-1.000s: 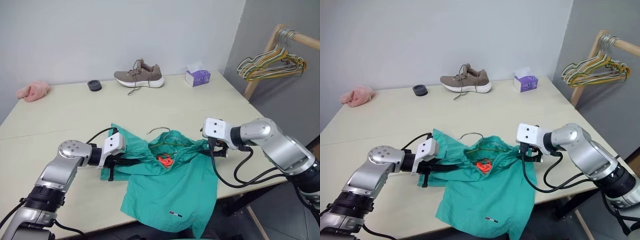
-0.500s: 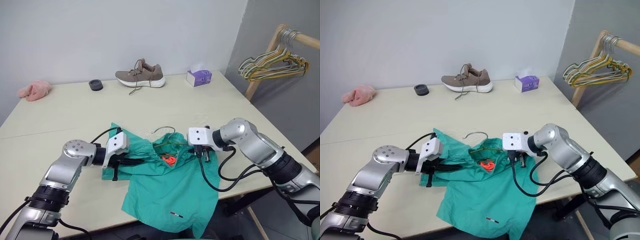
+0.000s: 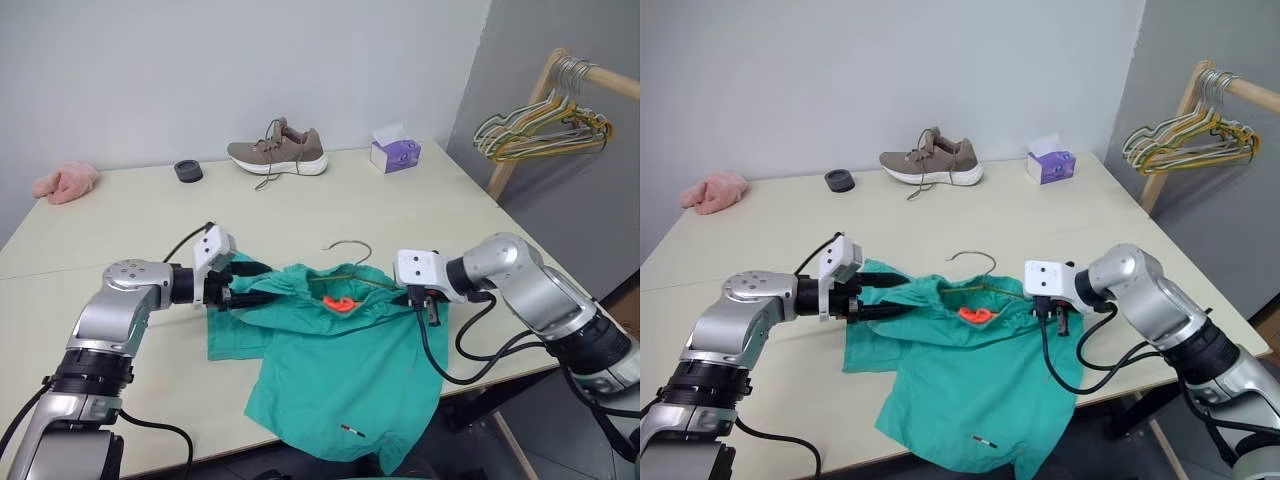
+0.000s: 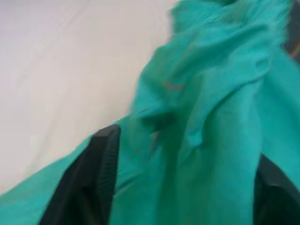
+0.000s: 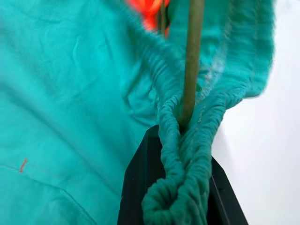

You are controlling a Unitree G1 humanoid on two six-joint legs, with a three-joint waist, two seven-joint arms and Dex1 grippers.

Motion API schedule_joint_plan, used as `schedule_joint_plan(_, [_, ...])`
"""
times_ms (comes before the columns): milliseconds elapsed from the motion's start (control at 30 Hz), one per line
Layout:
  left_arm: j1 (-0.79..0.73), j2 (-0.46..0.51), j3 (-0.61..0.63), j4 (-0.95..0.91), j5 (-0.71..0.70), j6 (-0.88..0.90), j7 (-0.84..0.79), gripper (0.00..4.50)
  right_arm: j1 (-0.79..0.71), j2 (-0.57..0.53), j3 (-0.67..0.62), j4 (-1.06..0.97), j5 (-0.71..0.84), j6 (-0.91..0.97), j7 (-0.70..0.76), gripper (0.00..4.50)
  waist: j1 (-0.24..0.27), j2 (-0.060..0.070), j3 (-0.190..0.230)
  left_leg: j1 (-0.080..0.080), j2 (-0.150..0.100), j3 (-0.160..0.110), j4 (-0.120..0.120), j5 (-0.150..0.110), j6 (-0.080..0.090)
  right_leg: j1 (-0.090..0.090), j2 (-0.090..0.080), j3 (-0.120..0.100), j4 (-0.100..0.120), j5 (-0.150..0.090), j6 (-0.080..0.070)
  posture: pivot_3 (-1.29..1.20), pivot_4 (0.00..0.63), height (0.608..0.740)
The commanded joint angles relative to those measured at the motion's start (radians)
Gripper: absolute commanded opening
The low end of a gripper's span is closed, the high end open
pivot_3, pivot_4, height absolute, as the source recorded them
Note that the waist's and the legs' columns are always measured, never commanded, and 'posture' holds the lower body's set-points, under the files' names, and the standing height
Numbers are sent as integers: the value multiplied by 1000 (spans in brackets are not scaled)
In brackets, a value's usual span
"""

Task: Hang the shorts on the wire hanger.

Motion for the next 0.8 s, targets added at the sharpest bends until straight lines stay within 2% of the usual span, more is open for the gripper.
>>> schedule_joint_plan(33, [-49, 15, 49, 119, 104, -198, 132, 4446, 37, -21, -90, -52, 61, 101, -9, 0, 2, 0, 0, 0, 0, 0, 0, 0, 0, 0, -1, 0, 0, 0, 0, -211, 0, 740])
schedule_joint_plan(133, [-68, -11, 51, 184, 155, -318, 233, 4446, 97, -23, -157, -62, 109, 215, -54, 0, 5, 0, 0, 0, 0, 0, 0, 0, 0, 0, -2, 0, 0, 1, -2, -213, 0, 740])
schedule_joint_plan(233, [-55, -40, 62, 125, 101, -295, 224, 4446, 172, -29, -227, -76, 162, 326, -108, 0, 7, -1, -1, -1, 0, 0, 0, 0, 0, 1, -3, 0, 0, 1, -2, -219, 0, 740])
schedule_joint_plan(433, [2, -79, 80, -228, -220, 139, 129, 4446, 356, -18, -467, -107, 246, 501, -244, 0, 2, -2, -1, -2, 0, 1, 0, 0, 0, 0, -3, 1, -1, 1, 0, -230, 0, 740])
schedule_joint_plan(533, [7, -83, 52, -392, -337, 279, 87, 4446, 427, 6, -624, -129, 281, 649, -316, 0, 3, -2, -1, -2, 0, 0, 0, 0, 0, 1, -3, 0, -1, -1, 2, -241, 0, 740])
schedule_joint_plan(667, [-33, -102, -10, -505, -382, 340, 58, 4446, 493, 61, -830, -147, 261, 772, -451, 0, 1, -1, -1, 1, -2, 0, 0, 0, 0, 3, -2, 1, 0, -2, 5, -274, 0, 740])
schedule_joint_plan(800, [-121, -161, -73, -497, -367, 368, 82, 4446, 507, 77, -1005, -119, 215, 860, -573, 0, -1, 1, -2, 1, -4, 0, 1, 0, 0, 3, -1, 1, 0, -2, 6, -308, 0, 740])
